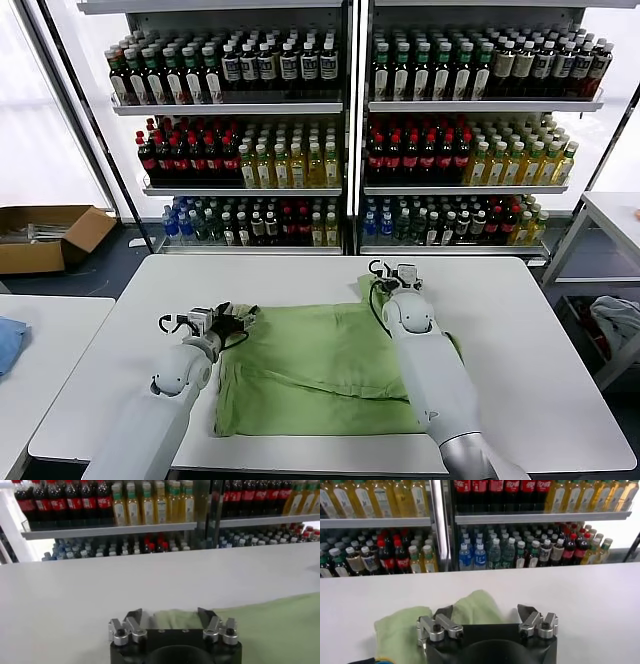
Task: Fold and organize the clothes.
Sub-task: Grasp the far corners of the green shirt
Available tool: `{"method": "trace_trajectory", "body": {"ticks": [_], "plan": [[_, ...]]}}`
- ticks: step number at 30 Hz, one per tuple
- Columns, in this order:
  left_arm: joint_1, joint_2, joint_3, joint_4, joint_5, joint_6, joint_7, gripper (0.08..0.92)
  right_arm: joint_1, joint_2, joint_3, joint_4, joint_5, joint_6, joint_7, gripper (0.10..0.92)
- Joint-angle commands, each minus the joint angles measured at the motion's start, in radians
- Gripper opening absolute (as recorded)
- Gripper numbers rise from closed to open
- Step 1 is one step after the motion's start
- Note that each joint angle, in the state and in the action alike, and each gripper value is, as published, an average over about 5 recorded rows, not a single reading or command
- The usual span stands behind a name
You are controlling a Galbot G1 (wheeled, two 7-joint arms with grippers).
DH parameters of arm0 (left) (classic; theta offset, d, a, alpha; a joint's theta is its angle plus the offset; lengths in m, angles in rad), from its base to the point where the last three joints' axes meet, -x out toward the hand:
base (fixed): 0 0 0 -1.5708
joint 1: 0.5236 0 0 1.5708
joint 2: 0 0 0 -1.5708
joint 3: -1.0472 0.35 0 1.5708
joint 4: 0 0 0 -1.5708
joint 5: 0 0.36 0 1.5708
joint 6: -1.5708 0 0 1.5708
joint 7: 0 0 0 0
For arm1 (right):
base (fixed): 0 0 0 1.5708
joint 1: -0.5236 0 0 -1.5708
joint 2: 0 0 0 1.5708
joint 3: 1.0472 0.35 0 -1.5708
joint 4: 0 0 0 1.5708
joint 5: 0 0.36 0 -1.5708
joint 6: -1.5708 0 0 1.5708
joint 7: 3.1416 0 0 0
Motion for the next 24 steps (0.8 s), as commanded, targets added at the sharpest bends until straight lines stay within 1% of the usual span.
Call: {"method": "trace_trajectory", "body": {"ticks": [1,5,10,12,14,18,21,24], "plan": [[0.028,-0.005,0.0,-0.012,0.0,0.005,0.0,0.576,-0.011,0.002,-0.002,-0.002,0.0,-0.004,0.001,0.716],[0.031,-0.006,0.009,-0.014,0.001,0.004,0.001,0.463,-0.03,-0.001,0.002,0.001,0.0,0.0,0.003,0.594],[0.034,-0.015,0.019,-0.012,0.006,0.001,0.005,0.316,-0.052,-0.01,0.002,0.026,0.001,-0.002,0.001,0.473],[0.032,-0.021,0.022,-0.009,0.008,-0.004,0.005,0.264,-0.055,-0.013,0.001,0.038,0.003,-0.003,0.002,0.412],[0.029,-0.029,0.024,-0.008,0.011,-0.009,0.005,0.212,-0.057,-0.015,0.001,0.052,0.004,-0.004,0.003,0.334],[0.027,-0.038,0.023,-0.009,0.016,-0.018,0.002,0.116,-0.064,-0.025,-0.003,0.09,0.006,-0.004,0.004,0.221],[0.027,-0.038,0.021,-0.009,0.022,-0.032,0.005,0.093,-0.077,-0.037,-0.01,0.128,0.007,-0.006,0.008,0.143],[0.027,-0.035,0.017,-0.01,0.027,-0.051,0.009,0.093,-0.09,-0.05,-0.016,0.167,0.01,-0.003,0.013,0.111]]}}
